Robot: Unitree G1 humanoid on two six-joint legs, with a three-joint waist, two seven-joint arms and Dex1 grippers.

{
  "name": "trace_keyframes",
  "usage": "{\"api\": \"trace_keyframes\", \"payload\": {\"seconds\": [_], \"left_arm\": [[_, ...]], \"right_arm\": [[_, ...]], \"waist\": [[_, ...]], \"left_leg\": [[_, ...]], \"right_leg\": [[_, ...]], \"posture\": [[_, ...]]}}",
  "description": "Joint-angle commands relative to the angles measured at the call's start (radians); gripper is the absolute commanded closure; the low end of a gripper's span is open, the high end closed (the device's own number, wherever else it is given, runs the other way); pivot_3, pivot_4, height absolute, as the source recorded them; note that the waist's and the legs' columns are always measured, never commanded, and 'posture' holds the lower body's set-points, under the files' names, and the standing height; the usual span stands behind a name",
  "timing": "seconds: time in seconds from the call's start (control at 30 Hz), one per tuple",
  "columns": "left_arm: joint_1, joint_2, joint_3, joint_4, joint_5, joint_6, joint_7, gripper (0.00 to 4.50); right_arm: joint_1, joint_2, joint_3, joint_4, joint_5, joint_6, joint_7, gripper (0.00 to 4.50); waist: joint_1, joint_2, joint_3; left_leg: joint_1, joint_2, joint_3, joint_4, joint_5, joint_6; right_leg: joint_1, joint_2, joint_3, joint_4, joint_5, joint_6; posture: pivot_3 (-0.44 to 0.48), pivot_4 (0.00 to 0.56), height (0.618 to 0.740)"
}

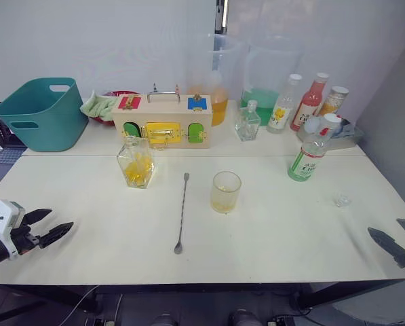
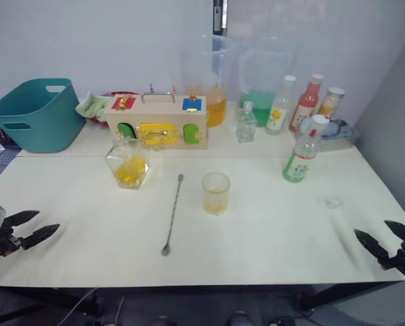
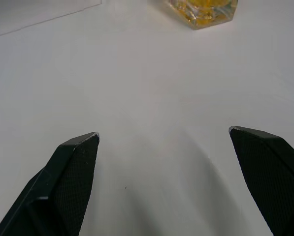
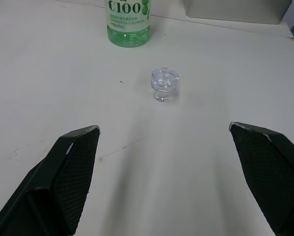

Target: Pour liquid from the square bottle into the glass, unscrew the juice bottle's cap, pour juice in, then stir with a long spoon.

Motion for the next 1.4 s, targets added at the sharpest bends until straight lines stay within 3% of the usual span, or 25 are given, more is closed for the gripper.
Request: {"api": "trace_keyframes", "payload": {"seconds": [0.03, 0.17, 0.3, 0.53, 0.67, 0.83, 1.03, 1.2, 1.4], "left_arm": [[-0.006, 0.021, 0.011, -0.066, -0.025, 0.006, -0.021, 0.04], [-0.008, 0.011, 0.004, -0.138, -0.050, 0.058, -0.045, 0.04], [-0.005, 0.020, -0.064, -0.409, -0.133, 0.232, -0.106, 0.04], [-0.143, 0.028, -0.155, -0.662, -0.266, 0.459, -0.141, 0.04], [-0.305, 0.006, -0.255, -0.719, -0.306, 0.545, -0.167, 0.04], [-0.384, -0.017, -0.304, -0.715, -0.299, 0.565, -0.184, 0.04], [-0.402, -0.034, -0.312, -0.722, -0.313, 0.603, -0.193, 0.04], [-0.315, -0.037, -0.249, -0.811, -0.342, 0.618, -0.133, 0.04], [-0.205, -0.047, -0.155, -0.953, -0.386, 0.649, -0.015, 0.04]], "right_arm": [[-0.004, -0.017, -0.030, -0.027, 0.013, -0.016, 0.001, 0.00], [-0.006, -0.011, -0.026, -0.043, 0.019, -0.007, -0.007, 0.00], [0.022, 0.023, -0.006, -0.148, 0.054, 0.046, -0.015, 0.00], [0.104, 0.058, -0.039, -0.309, 0.104, 0.117, -0.044, 0.00], [0.167, 0.118, -0.066, -0.457, 0.162, 0.163, -0.103, 0.00], [0.189, 0.172, -0.068, -0.562, 0.192, 0.187, -0.178, 0.00], [0.064, 0.170, 0.027, -0.598, 0.173, 0.220, -0.281, 0.00], [-0.190, 0.112, 0.133, -0.487, 0.138, 0.238, -0.336, 0.00], [-0.431, 0.101, 0.269, -0.282, -0.027, 0.187, -0.414, 0.00]], "waist": [[-0.001, 0.000, 0.000], [0.000, 0.000, 0.000], [0.004, 0.000, 0.000], [0.005, 0.001, 0.000], [0.005, 0.001, 0.000], [-0.010, 0.003, -0.001], [-0.024, 0.003, -0.001], [-0.028, 0.003, -0.001], [-0.015, 0.003, 0.000]], "left_leg": [[0.000, 0.000, 0.000, 0.000, 0.000, 0.000], [0.000, 0.001, 0.000, 0.000, 0.000, 0.000], [-0.001, 0.001, -0.001, 0.000, 0.000, 0.000], [-0.002, 0.002, -0.001, -0.001, 0.000, 0.000], [-0.003, 0.001, -0.002, 0.000, 0.000, 0.000], [-0.002, 0.001, -0.001, -0.002, 0.000, 0.000], [-0.002, 0.002, -0.001, -0.001, 0.000, 0.000], [-0.002, 0.002, -0.001, -0.002, 0.000, 0.000], [-0.003, 0.002, -0.002, -0.002, 0.000, 0.000]], "right_leg": [[0.000, 0.000, 0.000, 0.000, 0.000, 0.000], [0.000, 0.001, 0.000, 0.001, 0.000, 0.000], [-0.001, 0.001, 0.000, 0.000, 0.000, 0.000], [-0.001, 0.002, 0.000, 0.000, 0.000, -0.001], [-0.001, 0.002, -0.001, 0.000, 0.000, -0.001], [-0.001, 0.003, 0.001, 0.000, -0.001, -0.001], [-0.001, 0.004, 0.002, 0.000, -0.001, -0.002], [-0.002, 0.004, 0.003, 0.000, -0.001, -0.002], [-0.003, 0.004, 0.002, -0.001, -0.001, -0.002]], "posture": [[0.000, 0.150, 0.740], [0.000, 0.150, 0.740], [0.000, 0.150, 0.740], [0.000, 0.150, 0.740], [0.000, 0.150, 0.740], [0.000, 0.150, 0.740], [0.000, 0.150, 0.740], [0.000, 0.150, 0.740], [0.000, 0.150, 0.740]]}}
